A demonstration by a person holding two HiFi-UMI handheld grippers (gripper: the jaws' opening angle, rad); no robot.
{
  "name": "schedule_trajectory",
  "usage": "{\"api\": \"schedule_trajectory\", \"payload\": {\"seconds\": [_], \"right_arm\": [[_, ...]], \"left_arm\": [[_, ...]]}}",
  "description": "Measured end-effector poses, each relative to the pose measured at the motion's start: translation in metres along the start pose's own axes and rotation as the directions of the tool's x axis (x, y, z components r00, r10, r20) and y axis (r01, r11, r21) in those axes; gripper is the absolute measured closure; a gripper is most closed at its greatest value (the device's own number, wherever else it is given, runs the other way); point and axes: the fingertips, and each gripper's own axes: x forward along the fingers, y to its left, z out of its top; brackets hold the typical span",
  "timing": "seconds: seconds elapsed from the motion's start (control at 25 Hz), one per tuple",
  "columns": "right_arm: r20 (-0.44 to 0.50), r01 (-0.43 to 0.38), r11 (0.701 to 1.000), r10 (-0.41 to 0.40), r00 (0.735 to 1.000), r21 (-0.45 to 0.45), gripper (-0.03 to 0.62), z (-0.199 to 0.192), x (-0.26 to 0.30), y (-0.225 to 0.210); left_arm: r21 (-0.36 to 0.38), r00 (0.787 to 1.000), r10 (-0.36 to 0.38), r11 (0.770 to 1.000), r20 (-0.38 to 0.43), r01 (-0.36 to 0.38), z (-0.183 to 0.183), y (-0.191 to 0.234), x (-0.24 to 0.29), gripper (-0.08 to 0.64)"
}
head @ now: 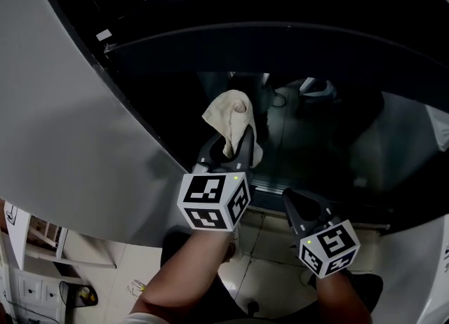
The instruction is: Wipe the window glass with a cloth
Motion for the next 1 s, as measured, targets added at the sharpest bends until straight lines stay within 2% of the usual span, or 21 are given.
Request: {"api": "schedule_trajectory", "payload": {"seconds": [0.28, 0.44, 0.6, 0.8, 1.0], "right_arm": [[0.01, -0.04, 0.999, 0.04, 0.999, 0.007, 0.591, 0.01, 0.043, 0.027], [-0.006, -0.057, 0.998, 0.057, 0.998, -0.001, 0.591, 0.011, 0.054, 0.037], [-0.023, -0.053, 0.998, 0.052, 0.998, -0.034, 0.591, 0.012, 0.056, 0.041], [-0.024, -0.054, 0.996, 0.053, 0.998, -0.076, 0.591, 0.018, 0.059, 0.044], [-0.032, -0.065, 0.994, 0.062, 0.998, -0.087, 0.591, 0.013, 0.061, 0.05]], "left_arm": [[-0.014, 0.994, 0.108, 0.994, -0.007, -0.108, -0.018, 0.075, -0.005, 0.451], [0.001, 0.986, 0.165, 0.986, 0.003, -0.165, -0.028, 0.109, -0.003, 0.451], [0.045, 0.983, 0.179, 0.983, 0.033, -0.181, -0.028, 0.122, -0.002, 0.451], [0.02, 0.978, 0.201, 0.979, 0.056, -0.203, -0.028, 0.133, -0.008, 0.451], [0.065, 0.973, 0.225, 0.971, 0.057, -0.229, -0.028, 0.142, -0.008, 0.454]]}}
